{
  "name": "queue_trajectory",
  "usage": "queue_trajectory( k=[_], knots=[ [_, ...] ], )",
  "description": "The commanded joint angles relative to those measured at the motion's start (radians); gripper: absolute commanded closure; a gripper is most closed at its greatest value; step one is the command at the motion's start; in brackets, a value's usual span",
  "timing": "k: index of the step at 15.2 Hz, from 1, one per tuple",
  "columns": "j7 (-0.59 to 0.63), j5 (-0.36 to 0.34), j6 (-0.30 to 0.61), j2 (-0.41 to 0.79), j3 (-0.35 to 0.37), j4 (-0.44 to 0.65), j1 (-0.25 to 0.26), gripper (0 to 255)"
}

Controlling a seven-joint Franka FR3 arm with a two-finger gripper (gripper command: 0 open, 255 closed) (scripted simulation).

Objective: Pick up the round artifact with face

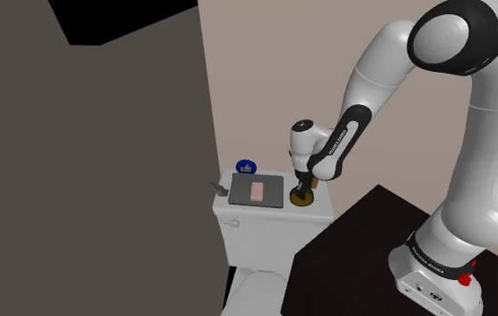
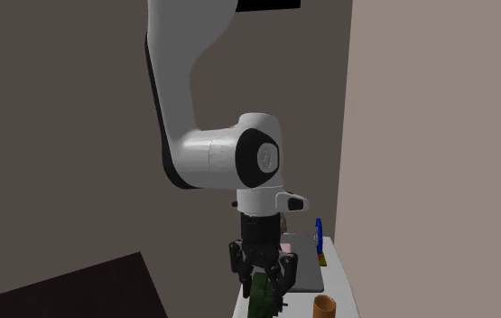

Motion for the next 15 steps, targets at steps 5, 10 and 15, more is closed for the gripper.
queue_trajectory(
  k=[5, 10, 15],
  knots=[
    [-0.028, 0.029, -0.033, -0.045, 0.02, -0.013, -0.014, 255],
    [-0.076, 0.082, -0.092, -0.126, 0.049, -0.032, -0.033, 255],
    [-0.123, 0.137, -0.155, -0.205, 0.072, -0.044, -0.044, 255]
  ],
)
